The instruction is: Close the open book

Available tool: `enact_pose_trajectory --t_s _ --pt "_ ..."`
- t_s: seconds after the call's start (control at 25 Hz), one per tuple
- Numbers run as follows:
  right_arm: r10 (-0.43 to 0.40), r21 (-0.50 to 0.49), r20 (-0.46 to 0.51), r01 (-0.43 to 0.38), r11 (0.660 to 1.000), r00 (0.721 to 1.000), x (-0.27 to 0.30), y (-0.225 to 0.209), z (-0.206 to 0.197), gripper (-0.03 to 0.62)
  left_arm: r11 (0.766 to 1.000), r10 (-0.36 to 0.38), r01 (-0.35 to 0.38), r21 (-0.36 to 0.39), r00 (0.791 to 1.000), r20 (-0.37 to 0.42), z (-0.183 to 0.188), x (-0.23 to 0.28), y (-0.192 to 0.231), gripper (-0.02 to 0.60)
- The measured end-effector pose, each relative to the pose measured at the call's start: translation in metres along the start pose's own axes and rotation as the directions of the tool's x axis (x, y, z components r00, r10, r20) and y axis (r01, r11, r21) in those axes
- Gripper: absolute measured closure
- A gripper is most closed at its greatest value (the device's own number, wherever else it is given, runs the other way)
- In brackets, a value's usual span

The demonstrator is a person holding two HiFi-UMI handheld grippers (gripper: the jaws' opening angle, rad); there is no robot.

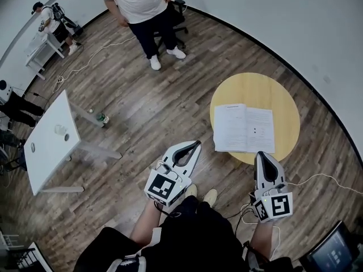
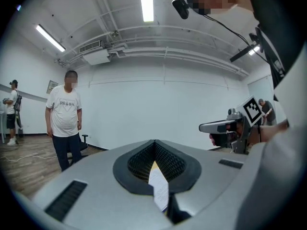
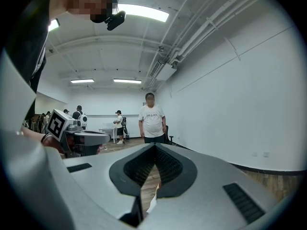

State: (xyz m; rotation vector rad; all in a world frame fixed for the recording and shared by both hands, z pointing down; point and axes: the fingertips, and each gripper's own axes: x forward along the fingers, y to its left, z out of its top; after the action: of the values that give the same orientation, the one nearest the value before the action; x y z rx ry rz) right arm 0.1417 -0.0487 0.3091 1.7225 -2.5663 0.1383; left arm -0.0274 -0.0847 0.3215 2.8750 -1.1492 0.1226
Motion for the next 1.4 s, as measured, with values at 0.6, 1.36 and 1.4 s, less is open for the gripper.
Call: enact_pose_trajectory --t_s 0.6,1.36,1.4 --pt "0.02 0.091 -0.181 -0.004 0.996 0.983 0.042 0.003 -0.116 0.591 0.986 -0.035 0.006 -0.169 0.984 -0.173 -0.12 0.014 0.02 0.583" --pt "0.064 0.103 -0.351 -0.029 0.994 0.934 0.09 0.021 -0.191 0.589 0.982 0.0 -0.037 -0.187 0.981 -0.193 -0.147 0.012 0.043 0.583" --pt "0.071 0.108 -0.365 -0.033 0.994 0.928 0.093 0.023 -0.198 0.589 0.982 0.001 -0.037 -0.187 0.982 -0.191 -0.147 0.011 0.044 0.583"
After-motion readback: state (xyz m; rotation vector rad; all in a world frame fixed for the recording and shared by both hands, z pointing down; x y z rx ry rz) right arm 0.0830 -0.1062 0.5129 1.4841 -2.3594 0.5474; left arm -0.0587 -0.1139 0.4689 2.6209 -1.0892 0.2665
